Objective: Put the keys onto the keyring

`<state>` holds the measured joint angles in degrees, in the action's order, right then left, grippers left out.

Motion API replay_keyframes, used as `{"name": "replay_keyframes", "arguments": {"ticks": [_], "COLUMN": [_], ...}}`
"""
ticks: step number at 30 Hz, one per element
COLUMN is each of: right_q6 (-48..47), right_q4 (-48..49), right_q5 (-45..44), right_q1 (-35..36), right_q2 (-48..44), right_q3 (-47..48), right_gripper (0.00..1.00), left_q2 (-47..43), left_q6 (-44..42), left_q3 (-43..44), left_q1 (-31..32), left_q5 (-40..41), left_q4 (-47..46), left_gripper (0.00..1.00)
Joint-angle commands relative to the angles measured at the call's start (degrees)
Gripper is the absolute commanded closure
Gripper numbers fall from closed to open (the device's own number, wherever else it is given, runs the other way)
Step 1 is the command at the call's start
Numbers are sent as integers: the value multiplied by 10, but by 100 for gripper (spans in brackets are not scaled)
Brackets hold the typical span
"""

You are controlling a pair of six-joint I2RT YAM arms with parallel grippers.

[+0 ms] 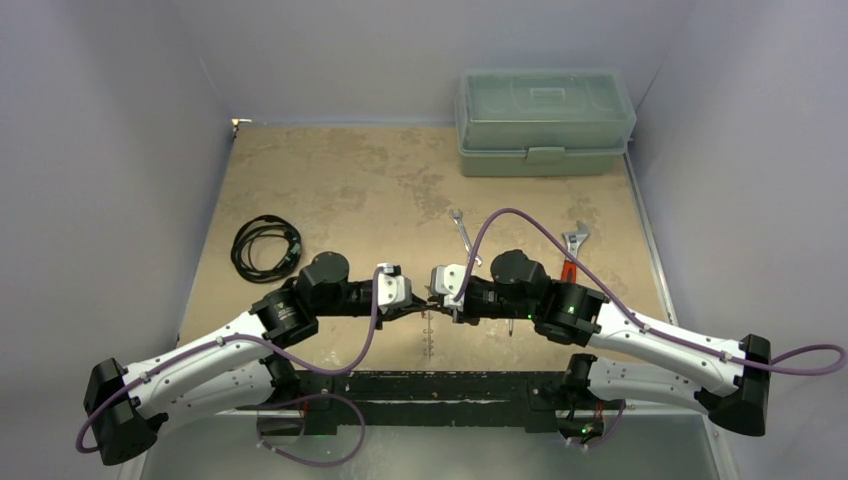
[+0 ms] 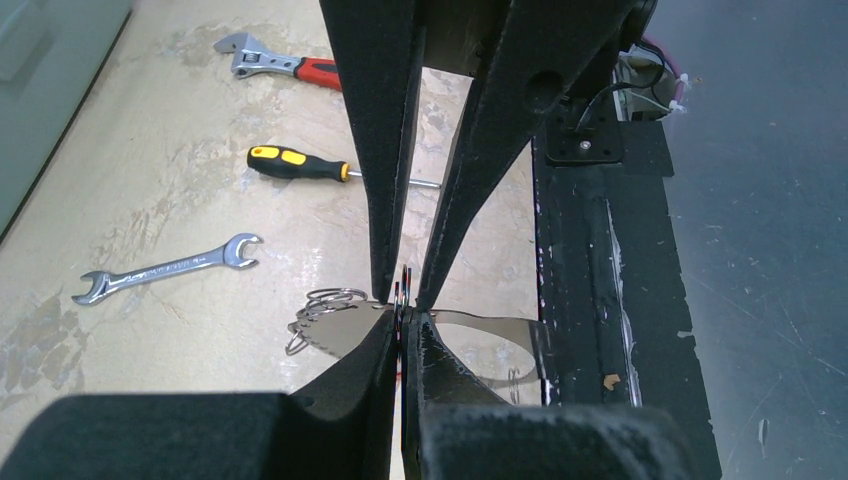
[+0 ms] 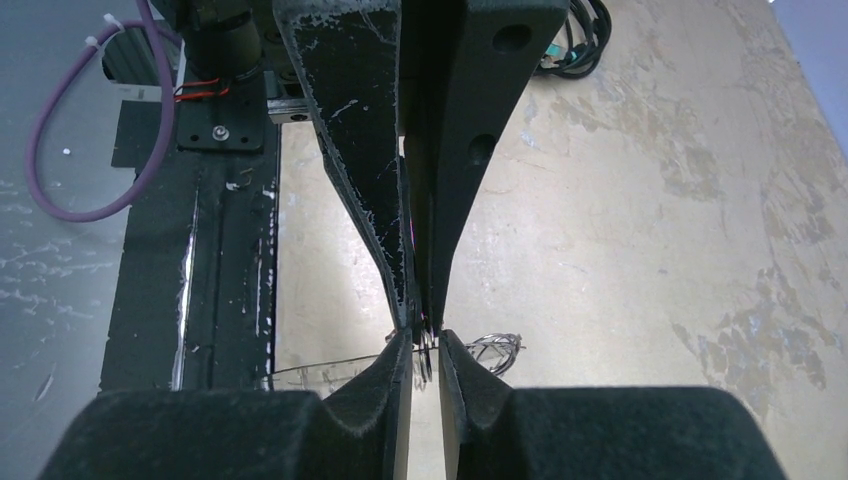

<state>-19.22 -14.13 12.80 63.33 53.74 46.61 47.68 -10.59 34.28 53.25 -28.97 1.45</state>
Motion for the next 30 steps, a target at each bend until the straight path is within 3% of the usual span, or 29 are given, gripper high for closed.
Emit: {"name": "replay_keyframes", "arguments": {"ticks": [1,5,9,15,18,21,24,30], "right_q6": [-5,-6,-8,-14,-14,-3,17,62], "right_q4": [15,14,13,19,39,77,132,251], "right_q5": [-2,-2,-1,1,5,11,25,40], "right_q1": [0,0,0,1,0,0,0,0], "right_q2": [3,5,8,7,-5,-28,-57,-103], "right_q3": [24,24,22,22,19,8,-11,-61], "right_gripper": [82,85,99,100,100,100,100,100], "left_q2": [-6,-5,-4,-10,-20,-32,-49,-79], "left_q6": [8,9,9,20,15,13,15,37], "left_q3": [24,23,23,21,20,18,14,-5], "left_q1": [-2,-2,-2,-1,-2,-3,-7,-26], "left_q5": [-27,-30,-33,-32,-33,-24,-20,-29], "left_q4": [-34,-36,-38,-49,-46,-46,-59,-110], "left_gripper": [100,100,100,100,67,46,42,48]}}
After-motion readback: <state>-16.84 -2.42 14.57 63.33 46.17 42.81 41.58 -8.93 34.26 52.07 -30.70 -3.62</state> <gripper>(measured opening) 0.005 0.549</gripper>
